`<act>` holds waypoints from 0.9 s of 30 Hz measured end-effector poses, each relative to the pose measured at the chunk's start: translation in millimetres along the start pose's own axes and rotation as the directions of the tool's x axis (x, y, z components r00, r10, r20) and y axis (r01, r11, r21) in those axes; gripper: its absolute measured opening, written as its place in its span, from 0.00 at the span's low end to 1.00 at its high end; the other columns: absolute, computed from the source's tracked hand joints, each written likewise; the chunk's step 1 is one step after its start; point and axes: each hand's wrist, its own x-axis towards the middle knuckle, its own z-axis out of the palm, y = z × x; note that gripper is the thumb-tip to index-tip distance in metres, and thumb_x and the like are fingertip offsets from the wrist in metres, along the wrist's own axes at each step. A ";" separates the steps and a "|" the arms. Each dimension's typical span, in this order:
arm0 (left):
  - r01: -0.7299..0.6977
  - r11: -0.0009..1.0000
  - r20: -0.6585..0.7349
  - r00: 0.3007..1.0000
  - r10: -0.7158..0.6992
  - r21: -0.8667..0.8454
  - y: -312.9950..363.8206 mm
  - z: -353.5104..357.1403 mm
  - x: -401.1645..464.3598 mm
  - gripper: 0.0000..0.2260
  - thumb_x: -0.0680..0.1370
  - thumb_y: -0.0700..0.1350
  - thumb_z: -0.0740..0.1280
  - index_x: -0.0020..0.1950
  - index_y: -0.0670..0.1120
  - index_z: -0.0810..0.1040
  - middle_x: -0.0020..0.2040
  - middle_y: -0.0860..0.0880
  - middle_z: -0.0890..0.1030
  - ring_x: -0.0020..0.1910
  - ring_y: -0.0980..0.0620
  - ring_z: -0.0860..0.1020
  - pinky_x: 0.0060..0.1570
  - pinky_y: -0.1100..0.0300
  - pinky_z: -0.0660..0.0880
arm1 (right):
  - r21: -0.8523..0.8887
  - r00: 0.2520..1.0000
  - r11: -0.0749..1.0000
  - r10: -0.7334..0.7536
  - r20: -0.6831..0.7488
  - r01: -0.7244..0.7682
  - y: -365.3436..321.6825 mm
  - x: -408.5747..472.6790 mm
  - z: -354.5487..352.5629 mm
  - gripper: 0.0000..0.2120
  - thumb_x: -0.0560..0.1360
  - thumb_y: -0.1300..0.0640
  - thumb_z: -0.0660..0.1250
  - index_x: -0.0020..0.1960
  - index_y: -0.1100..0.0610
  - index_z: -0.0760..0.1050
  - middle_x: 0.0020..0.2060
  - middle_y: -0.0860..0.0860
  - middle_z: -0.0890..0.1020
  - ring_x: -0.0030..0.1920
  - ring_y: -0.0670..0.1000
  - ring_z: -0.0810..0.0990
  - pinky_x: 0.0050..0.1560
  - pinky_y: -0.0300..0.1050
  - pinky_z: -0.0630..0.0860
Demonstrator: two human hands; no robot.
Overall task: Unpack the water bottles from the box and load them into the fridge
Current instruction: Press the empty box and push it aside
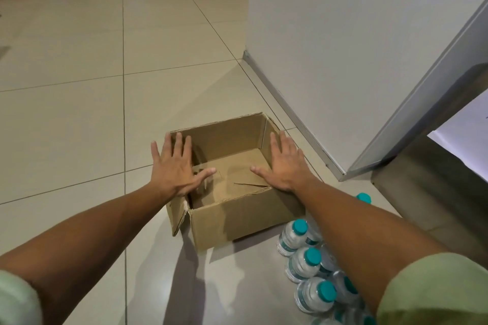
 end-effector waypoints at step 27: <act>-0.101 0.992 0.018 0.995 0.102 -0.076 -16.4 20.8 39.0 0.49 0.71 0.79 0.43 0.81 0.46 0.44 0.80 0.43 0.41 0.78 0.39 0.37 0.76 0.40 0.43 | -0.006 0.996 0.999 0.053 -0.065 -0.053 6.1 16.9 36.5 0.54 0.68 0.18 0.42 0.80 0.51 0.32 0.78 0.57 0.30 0.80 0.60 0.38 0.76 0.61 0.49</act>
